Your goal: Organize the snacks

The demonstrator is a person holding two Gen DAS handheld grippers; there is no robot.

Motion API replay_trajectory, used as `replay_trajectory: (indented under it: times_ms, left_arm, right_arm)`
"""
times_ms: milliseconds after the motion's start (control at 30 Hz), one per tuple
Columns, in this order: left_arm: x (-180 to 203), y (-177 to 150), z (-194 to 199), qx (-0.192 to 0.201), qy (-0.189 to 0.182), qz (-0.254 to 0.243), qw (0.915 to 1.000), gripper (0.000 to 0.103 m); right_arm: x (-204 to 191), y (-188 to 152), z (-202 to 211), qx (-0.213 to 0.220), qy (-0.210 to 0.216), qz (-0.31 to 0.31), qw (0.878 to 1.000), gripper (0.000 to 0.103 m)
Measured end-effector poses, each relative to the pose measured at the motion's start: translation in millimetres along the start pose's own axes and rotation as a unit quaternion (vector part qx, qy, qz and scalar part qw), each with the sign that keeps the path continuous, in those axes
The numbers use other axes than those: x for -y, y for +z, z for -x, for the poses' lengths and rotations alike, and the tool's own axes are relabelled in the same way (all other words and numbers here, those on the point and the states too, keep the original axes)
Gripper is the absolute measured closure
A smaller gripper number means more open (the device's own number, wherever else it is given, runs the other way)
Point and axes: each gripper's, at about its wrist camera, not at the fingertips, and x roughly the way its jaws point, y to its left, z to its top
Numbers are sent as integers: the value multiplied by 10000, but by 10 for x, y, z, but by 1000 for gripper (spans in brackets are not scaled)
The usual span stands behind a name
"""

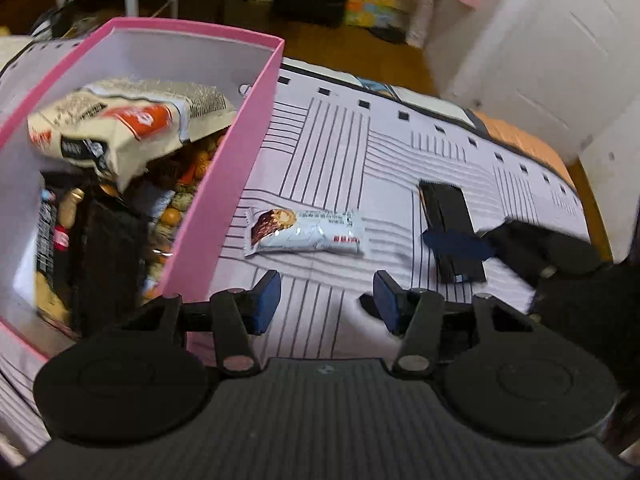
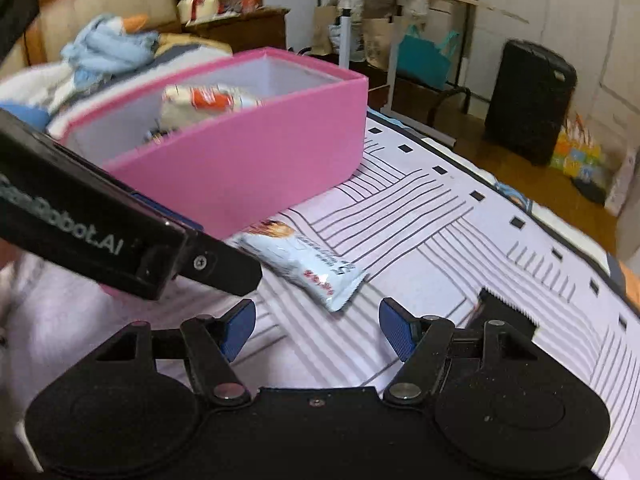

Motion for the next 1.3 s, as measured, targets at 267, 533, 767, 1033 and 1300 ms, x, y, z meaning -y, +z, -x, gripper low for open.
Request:
replay_trajectory:
  times_ms: [267, 533, 767, 1033, 1300]
  left_arm:
    - [-127, 36, -447, 78, 29, 1053, 9944, 50]
    - [-262, 83, -719, -117, 76, 1664, 9860, 50]
    - [-358, -20, -742, -232, -169, 1756, 9840, 50]
    - [-348, -169, -706, -4, -267, 1500, 9883, 58]
    - [-214, -212, -556, -320, -338, 871, 9951, 73]
  right_arm:
    - [136, 69, -419, 134, 267, 83, 9995, 28]
    - [-113, 37, -422, 196, 73, 203, 9996, 54]
    - [-341, -258, -137, 470, -142, -1098, 9927, 57]
    - [-603, -419, 39, 359, -415, -1889, 9805, 58]
    - [-761, -391, 309, 168, -389, -2208, 9744, 65]
